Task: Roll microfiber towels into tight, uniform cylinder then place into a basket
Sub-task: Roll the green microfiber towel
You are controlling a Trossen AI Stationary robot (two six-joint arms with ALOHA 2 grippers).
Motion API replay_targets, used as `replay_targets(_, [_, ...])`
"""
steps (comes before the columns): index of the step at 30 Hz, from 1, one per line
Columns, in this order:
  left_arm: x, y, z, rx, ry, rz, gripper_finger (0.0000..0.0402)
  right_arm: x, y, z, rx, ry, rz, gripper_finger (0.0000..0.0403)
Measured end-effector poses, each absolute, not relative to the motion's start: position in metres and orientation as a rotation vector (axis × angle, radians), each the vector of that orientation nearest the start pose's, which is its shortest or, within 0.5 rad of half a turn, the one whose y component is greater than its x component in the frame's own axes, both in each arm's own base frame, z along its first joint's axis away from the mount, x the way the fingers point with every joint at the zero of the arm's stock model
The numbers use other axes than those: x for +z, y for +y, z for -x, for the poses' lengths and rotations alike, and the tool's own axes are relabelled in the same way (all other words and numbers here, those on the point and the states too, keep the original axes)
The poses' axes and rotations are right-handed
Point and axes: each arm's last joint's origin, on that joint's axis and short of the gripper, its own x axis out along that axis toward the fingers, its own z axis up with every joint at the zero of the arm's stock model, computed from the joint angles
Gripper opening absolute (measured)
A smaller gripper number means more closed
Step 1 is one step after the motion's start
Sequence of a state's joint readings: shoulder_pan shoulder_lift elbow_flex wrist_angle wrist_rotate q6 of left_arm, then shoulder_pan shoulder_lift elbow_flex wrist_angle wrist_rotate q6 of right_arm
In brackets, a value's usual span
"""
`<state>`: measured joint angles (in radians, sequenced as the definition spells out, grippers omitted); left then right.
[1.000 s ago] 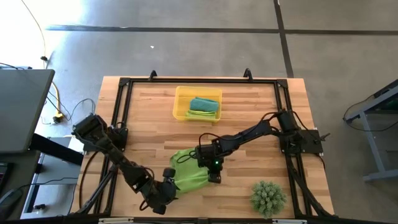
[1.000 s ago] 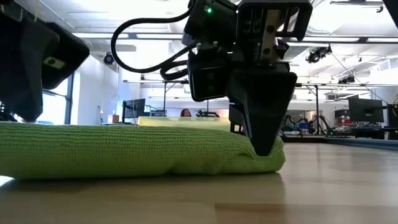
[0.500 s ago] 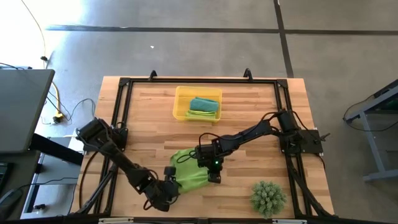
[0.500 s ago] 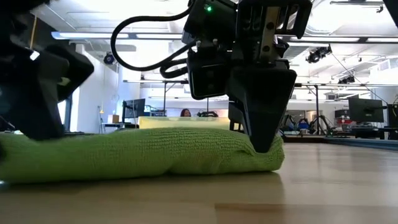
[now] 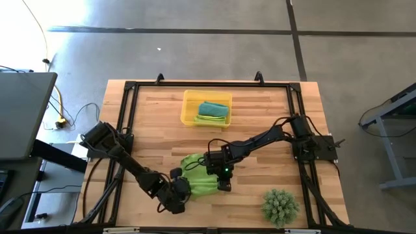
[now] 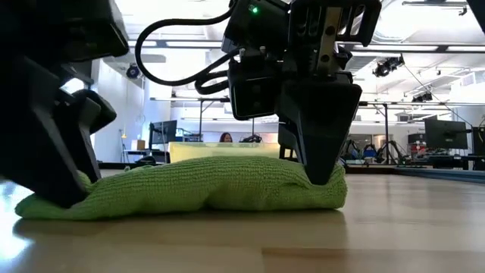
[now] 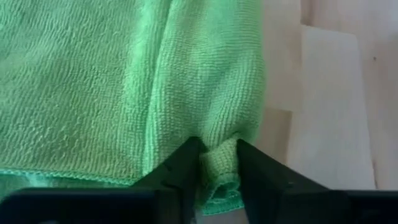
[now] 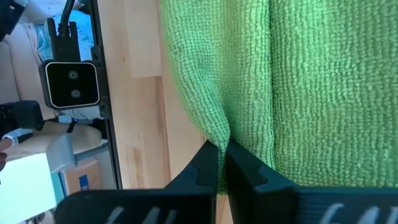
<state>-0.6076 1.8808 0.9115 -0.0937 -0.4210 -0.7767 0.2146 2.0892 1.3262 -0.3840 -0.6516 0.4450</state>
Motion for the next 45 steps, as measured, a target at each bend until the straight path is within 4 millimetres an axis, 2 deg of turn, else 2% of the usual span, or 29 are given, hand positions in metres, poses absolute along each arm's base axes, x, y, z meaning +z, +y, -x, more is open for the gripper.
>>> replay_targets(6, [0.114,-0.183,-0.279,0.124,0.962,0.318,0.0011,0.125,0.104,-0.394,0.509,1.306,-0.617,0.0000])
replay_targets(12, [0.134,-0.184,-0.277,0.065,0.957,0.438,0.0015,0.126,0.105,-0.395,0.522,1.299,-0.620,0.0000])
replay_targets(18, [0.136,-0.184,-0.276,0.147,0.943,0.558,0.0009,0.126,0.108,-0.394,0.535,1.297,-0.608,0.0000])
replay_targets(21, [0.132,-0.181,-0.272,0.245,0.942,0.636,0.0009,0.126,0.110,-0.394,0.531,1.294,-0.596,0.0000])
replay_targets(26, [0.113,-0.170,-0.256,0.397,0.914,0.808,0.0008,0.126,0.113,-0.395,0.502,1.269,-0.560,0.0000])
replay_targets(31, [0.100,-0.166,-0.248,0.354,0.834,0.935,0.0008,0.125,0.114,-0.395,0.503,1.245,-0.504,0.0002])
replay_targets(34, [0.098,-0.166,-0.246,0.339,0.827,0.953,0.0008,0.125,0.114,-0.396,0.528,1.219,-0.446,0.0024])
replay_targets(38, [0.096,-0.165,-0.244,0.337,0.856,0.958,0.0008,0.133,0.113,-0.391,0.572,1.215,-0.386,0.0082])
replay_targets(42, [0.096,-0.163,-0.245,0.338,0.872,0.967,0.0008,0.161,0.106,-0.384,0.606,1.259,-0.333,0.0136])
replay_targets(45, [0.096,-0.161,-0.246,0.331,0.882,0.964,0.0008,0.185,0.110,-0.382,0.587,1.198,-0.188,0.0153])
